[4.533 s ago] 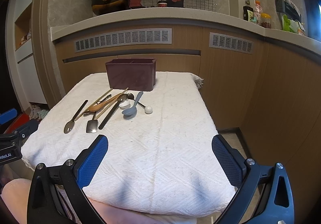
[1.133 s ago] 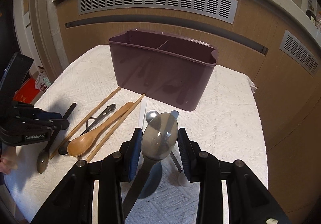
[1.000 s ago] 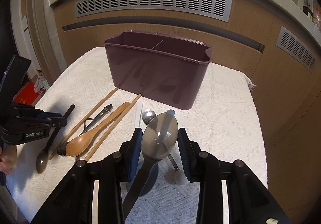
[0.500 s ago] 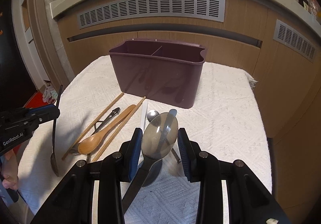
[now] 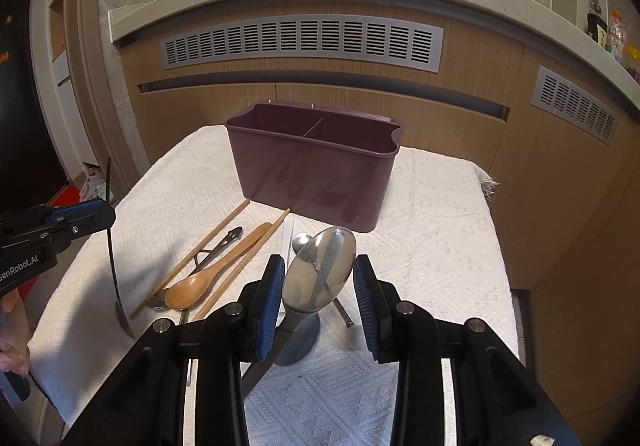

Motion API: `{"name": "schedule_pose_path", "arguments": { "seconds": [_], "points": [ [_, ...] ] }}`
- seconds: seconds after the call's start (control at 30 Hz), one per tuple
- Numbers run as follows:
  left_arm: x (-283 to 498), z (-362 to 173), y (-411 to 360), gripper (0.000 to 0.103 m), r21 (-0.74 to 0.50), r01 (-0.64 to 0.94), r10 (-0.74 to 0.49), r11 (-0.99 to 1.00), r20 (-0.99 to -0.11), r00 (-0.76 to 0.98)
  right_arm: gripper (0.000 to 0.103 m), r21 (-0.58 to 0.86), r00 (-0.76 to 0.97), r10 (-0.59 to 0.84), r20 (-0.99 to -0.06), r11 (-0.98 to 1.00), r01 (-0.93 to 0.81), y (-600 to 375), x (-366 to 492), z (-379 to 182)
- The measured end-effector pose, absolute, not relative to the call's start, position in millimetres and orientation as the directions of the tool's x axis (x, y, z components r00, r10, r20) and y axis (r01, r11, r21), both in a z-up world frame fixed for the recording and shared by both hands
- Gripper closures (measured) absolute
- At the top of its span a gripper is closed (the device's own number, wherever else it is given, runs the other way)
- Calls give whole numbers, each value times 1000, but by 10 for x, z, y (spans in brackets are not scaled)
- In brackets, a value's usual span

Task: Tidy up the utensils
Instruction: 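Lift the dark spoon with the left tool while the right tool lifts the steel spoon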

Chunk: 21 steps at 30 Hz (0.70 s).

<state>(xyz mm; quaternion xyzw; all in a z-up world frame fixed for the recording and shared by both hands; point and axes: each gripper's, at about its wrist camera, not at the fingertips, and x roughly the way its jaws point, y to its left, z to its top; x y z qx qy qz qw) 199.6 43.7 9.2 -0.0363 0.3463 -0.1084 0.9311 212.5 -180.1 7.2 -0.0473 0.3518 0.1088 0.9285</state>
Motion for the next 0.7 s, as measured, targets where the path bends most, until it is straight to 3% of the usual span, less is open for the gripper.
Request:
{"name": "schedule_pose_path", "arguments": {
  "seconds": [0.43, 0.47, 0.53, 0.7],
  "points": [
    [1977, 351, 370, 91, -143, 208, -252, 968, -584, 771, 78, -10, 763, 194, -617, 967, -254, -1784, 2079, 257],
    [1985, 374, 361, 91, -143, 210, -254, 967, -579, 774, 79, -8, 764, 196, -614, 967, -255, -1783, 2086, 271],
    [1994, 415, 340, 91, -146, 217, -261, 965, -570, 779, 94, -12, 766, 201, -611, 965, -262, -1770, 2096, 290],
    [2032, 486, 305, 91, -152, 231, -277, 961, -556, 784, 94, 16, 750, 234, -619, 958, -286, -1793, 2139, 292]
  ]
}}
